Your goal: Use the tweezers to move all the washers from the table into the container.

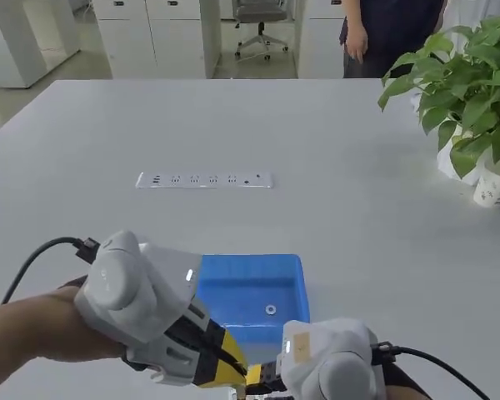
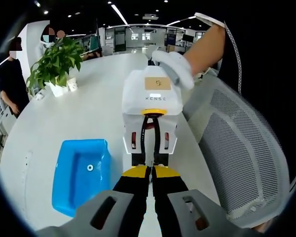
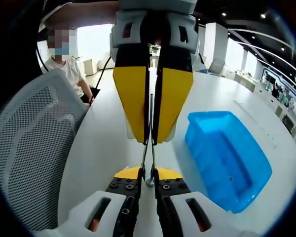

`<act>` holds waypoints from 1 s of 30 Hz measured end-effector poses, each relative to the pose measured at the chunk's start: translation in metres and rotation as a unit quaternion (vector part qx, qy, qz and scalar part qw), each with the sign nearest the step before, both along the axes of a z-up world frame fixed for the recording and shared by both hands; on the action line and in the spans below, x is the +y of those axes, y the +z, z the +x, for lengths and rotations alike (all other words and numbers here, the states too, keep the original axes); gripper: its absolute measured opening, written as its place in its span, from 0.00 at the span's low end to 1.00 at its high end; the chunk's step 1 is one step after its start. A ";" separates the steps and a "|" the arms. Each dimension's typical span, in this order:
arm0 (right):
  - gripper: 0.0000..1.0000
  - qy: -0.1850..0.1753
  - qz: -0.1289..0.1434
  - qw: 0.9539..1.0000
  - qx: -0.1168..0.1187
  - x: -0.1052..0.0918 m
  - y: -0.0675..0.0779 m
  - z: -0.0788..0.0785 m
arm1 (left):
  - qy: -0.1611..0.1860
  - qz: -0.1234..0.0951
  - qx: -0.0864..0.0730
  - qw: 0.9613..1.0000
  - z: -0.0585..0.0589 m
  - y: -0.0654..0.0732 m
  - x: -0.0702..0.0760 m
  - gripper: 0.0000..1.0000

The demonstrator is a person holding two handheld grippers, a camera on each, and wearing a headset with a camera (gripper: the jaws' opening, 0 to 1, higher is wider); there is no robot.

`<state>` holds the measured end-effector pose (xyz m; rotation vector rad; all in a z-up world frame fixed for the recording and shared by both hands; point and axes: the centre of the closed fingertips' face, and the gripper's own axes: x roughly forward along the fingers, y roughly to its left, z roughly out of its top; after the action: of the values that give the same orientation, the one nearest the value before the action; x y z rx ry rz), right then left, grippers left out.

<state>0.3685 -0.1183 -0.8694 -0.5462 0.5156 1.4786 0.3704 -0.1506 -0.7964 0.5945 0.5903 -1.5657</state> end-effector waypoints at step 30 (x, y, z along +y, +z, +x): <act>0.10 -0.012 -0.003 1.000 -0.004 -0.002 -0.003 0.002 | -0.001 -0.005 0.007 1.000 0.002 -0.002 -0.002 0.05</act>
<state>0.3703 -0.1207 -0.8726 -0.5490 0.5199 1.4529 0.3725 -0.1526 -0.7979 0.5776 0.5921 -1.5751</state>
